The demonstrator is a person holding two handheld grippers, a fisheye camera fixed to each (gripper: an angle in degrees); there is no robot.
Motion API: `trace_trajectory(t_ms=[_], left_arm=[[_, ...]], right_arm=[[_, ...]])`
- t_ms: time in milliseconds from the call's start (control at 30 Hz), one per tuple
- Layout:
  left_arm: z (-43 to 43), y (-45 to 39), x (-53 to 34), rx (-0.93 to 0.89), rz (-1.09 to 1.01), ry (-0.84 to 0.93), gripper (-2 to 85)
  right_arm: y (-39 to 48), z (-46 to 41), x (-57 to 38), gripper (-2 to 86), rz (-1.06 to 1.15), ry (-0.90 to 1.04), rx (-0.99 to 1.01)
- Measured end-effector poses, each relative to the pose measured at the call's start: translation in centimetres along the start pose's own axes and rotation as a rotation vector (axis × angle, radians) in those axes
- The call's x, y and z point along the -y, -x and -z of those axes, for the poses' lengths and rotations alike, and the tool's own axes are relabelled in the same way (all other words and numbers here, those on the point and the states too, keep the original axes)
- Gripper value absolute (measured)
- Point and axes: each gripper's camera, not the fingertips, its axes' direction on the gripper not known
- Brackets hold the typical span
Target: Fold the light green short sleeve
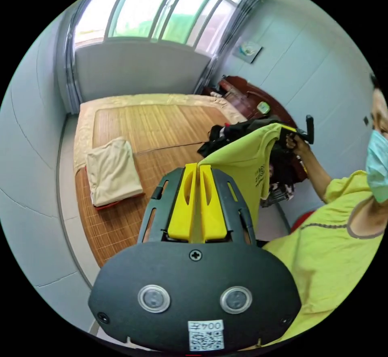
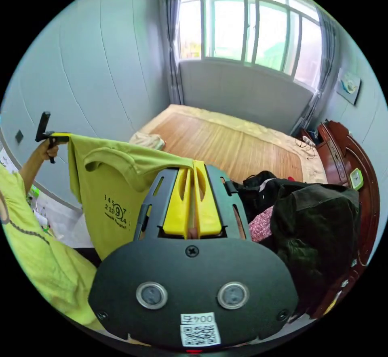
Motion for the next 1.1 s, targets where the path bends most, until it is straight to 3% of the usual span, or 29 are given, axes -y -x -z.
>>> trace_trajectory(t_ms=[233,400,600,767,833,900,933,1000,1100], left_arm=[[-27.2,14.5,4.1,0.115,0.203,0.181,1.0],[-41.8,19.3,3.7,0.167,0.26,0.362,1.8],[-43.1,22.5,4.5,0.145,0.391,0.179,5.8],[-40.8,26.5,0.4,-0.092,0.728,-0.014,6.7],[-39.7,25.1,-0.4,-0.043,0.683,-0.049,5.4],[-39.4,21.5,-0.5,0.04,0.532,-0.058,3.5],[-40.0,18.7,-0.8,0.035,0.405,-0.047,2.4],[-41.8,14.6,-2.1,0.044,0.243,0.005,1.8],[-45.7,10.7,-6.6,0.229,0.143,0.095,1.2]], right_arm=[[-7.0,-29.3,-4.9,-0.6,-0.07,0.264,0.024],[-10.7,-46.9,-11.5,0.8,-0.275,0.451,0.0],[-16.2,-47.8,-18.7,9.4,-0.427,0.334,-0.086],[-18.6,-45.7,-27.3,12.4,-0.39,0.39,-0.153],[-19.1,-45.0,-30.3,12.2,-0.377,0.418,-0.164],[-19.4,-41.8,-33.4,11.5,-0.417,0.325,-0.16],[-19.3,-40.8,-34.2,11.2,-0.436,0.284,-0.129],[-16.5,-38.7,-37.0,8.6,-0.404,0.156,0.214],[-10.8,-40.5,-39.6,8.2,-0.384,0.203,0.604]])
